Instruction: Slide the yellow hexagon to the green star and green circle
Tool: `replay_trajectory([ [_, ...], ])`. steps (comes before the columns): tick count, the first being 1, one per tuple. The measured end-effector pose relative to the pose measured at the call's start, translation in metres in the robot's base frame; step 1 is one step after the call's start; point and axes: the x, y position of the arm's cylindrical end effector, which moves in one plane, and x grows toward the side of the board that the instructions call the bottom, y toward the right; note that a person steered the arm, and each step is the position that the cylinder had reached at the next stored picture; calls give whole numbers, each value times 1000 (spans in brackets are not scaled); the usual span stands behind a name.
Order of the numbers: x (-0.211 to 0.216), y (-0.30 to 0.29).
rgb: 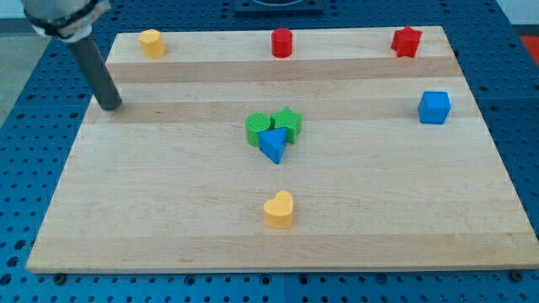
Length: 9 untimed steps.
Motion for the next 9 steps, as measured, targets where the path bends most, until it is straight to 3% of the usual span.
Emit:
replay_trajectory([
  [2,-86,0],
  [4,-147,0],
  [5,-158,15],
  [8,-91,47],
  [9,-88,83],
])
